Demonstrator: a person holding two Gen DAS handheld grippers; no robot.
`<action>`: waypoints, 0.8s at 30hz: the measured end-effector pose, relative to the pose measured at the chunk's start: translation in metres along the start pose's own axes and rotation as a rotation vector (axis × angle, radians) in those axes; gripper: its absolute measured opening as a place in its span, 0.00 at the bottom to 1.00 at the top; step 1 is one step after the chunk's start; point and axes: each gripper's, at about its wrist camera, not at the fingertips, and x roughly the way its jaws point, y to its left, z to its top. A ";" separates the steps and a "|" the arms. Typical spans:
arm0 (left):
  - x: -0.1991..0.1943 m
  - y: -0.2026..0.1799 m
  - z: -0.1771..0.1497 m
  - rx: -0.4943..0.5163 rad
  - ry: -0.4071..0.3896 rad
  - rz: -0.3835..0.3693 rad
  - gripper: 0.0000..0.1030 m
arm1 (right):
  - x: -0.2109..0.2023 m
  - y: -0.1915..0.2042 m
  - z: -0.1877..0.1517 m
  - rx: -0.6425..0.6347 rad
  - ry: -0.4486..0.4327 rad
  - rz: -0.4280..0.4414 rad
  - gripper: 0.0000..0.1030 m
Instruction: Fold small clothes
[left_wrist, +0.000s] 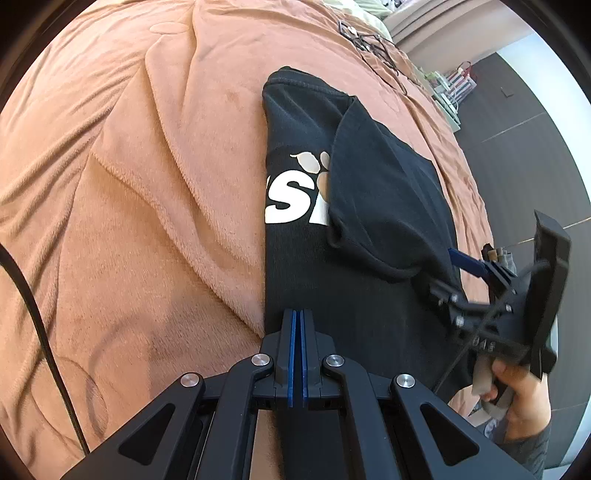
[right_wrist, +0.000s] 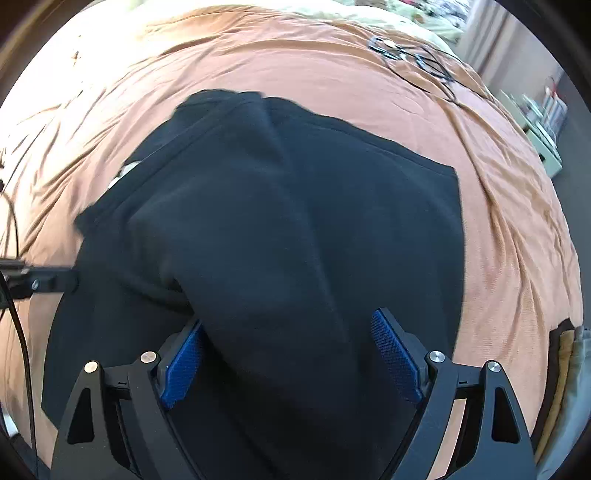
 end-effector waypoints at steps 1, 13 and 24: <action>-0.001 0.001 -0.002 0.002 0.000 0.000 0.00 | 0.002 -0.006 0.003 0.013 -0.006 -0.015 0.83; -0.002 0.001 0.000 0.017 -0.006 0.000 0.00 | 0.029 -0.067 0.020 0.214 -0.023 -0.029 0.83; -0.006 -0.001 0.005 0.025 -0.018 0.022 0.00 | 0.024 -0.130 0.012 0.408 -0.081 -0.082 0.76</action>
